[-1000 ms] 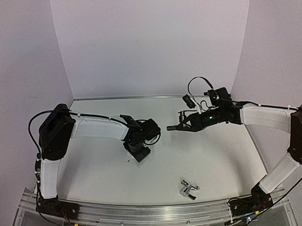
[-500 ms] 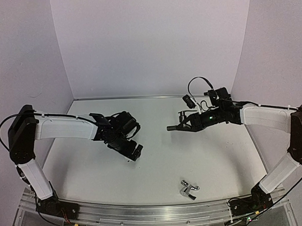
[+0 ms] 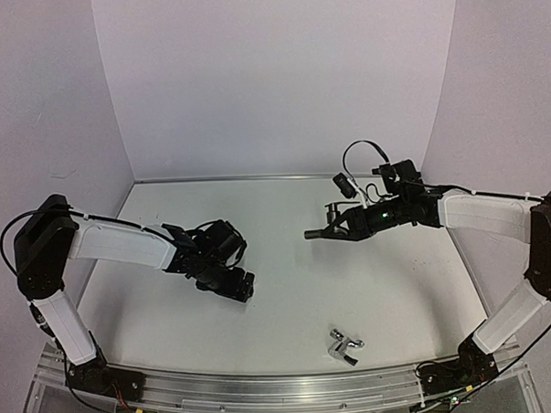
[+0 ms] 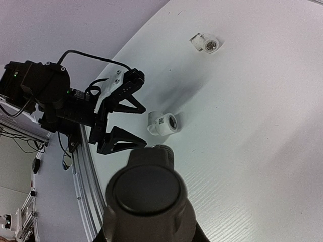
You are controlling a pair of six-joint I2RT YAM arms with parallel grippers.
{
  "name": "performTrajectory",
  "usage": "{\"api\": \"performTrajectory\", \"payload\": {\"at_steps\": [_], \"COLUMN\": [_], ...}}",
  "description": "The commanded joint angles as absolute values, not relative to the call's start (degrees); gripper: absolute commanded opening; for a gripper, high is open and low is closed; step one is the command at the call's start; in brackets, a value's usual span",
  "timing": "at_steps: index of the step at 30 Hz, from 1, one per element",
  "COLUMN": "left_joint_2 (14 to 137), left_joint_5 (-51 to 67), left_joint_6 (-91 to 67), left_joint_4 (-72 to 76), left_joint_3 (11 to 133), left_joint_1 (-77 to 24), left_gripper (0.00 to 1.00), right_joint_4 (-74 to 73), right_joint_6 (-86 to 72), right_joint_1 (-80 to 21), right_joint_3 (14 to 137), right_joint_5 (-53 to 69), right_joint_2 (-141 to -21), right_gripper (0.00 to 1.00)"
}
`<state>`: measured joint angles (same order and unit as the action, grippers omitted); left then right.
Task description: Install the water faucets
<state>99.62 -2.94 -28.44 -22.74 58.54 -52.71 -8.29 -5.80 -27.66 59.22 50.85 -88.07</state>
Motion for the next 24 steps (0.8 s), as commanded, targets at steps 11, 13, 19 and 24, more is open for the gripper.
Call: {"api": "performTrajectory", "payload": {"at_steps": [11,13,19,24], "left_joint_2": [107.0,107.5,107.9,107.1], "left_joint_5": [-2.8,-2.3,-0.9,-1.4], "left_joint_6": [-27.2,-26.8,-26.3,-25.8], "left_joint_4": [-20.9,-20.9,-21.0,-20.9], "left_joint_3": [65.5,65.9,65.6,64.8], "left_joint_1": [-52.7,-52.6,-52.3,-52.1], "left_gripper": [0.81,0.79,0.66,0.49], "right_joint_4": [-6.6,-6.6,-6.7,-6.6], "right_joint_6": [-5.4,-5.4,-5.4,-5.2], "right_joint_1": [-27.7,-27.7,-27.7,-27.7], "right_joint_3": [59.9,60.0,60.1,60.1], "right_joint_5": [51.9,52.0,51.9,52.1], "right_joint_2": [-87.2,-87.2,-87.4,-87.5], "right_gripper": [0.00,0.00,0.00,0.00]}}
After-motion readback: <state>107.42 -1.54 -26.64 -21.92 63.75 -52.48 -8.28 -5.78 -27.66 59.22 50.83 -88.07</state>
